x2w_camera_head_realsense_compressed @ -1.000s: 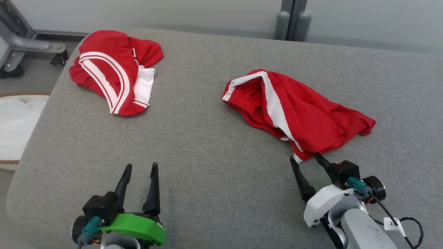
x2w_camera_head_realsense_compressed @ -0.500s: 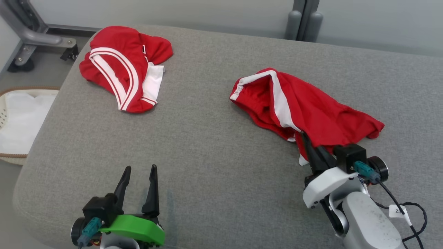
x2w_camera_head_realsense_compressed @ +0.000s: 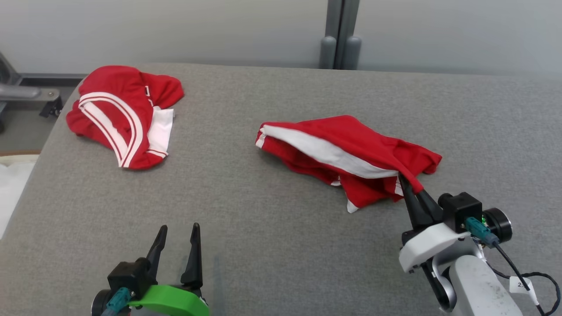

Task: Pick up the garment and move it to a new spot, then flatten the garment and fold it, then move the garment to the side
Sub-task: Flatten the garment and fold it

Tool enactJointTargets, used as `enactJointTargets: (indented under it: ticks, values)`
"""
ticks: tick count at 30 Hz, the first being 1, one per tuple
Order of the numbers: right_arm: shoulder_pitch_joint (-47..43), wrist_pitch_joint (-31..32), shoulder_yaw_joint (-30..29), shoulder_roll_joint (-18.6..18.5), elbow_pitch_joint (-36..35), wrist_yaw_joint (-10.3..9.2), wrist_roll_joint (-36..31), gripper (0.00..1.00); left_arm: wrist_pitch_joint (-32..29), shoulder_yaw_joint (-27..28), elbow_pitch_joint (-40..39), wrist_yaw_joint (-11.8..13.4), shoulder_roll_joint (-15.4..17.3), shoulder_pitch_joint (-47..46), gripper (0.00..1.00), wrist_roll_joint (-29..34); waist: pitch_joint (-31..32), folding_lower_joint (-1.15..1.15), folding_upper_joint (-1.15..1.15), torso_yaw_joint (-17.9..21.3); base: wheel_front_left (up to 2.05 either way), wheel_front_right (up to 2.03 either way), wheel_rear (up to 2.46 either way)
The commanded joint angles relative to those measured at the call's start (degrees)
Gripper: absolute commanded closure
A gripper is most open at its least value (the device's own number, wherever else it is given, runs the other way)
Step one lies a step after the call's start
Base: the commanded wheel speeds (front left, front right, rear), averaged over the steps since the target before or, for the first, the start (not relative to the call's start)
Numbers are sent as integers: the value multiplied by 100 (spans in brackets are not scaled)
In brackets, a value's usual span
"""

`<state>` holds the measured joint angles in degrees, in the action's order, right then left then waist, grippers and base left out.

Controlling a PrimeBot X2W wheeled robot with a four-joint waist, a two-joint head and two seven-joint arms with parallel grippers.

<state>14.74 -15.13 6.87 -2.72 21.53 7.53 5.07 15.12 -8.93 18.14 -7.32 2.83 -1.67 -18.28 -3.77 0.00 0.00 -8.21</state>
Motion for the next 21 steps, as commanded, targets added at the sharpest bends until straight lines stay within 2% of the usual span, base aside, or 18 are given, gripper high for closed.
enactJointTargets:
  ticks: [1,7,18,19,21]
  values:
    - [-71,-4,-109,-28,40,-8,-126,100,5,4,-18,-13,11,58,0,-7,75,0,0,221,0,0,0]
    - [-42,-3,-567,-145,427,-8,-621,100,5,-91,-56,-14,12,-69,0,-51,-129,0,0,349,0,0,0]
    - [485,-4,-807,-481,1338,-8,-705,100,5,-142,-154,-15,12,-303,0,-70,-562,0,0,382,0,0,0]
    - [524,-3,-807,-495,1397,-8,-702,95,5,-157,-159,-15,12,-316,0,-68,-594,0,0,392,0,0,0]
    - [588,-4,-804,-517,1470,-8,-693,64,5,-178,-153,-16,12,-346,0,-75,-624,0,0,410,0,0,0]
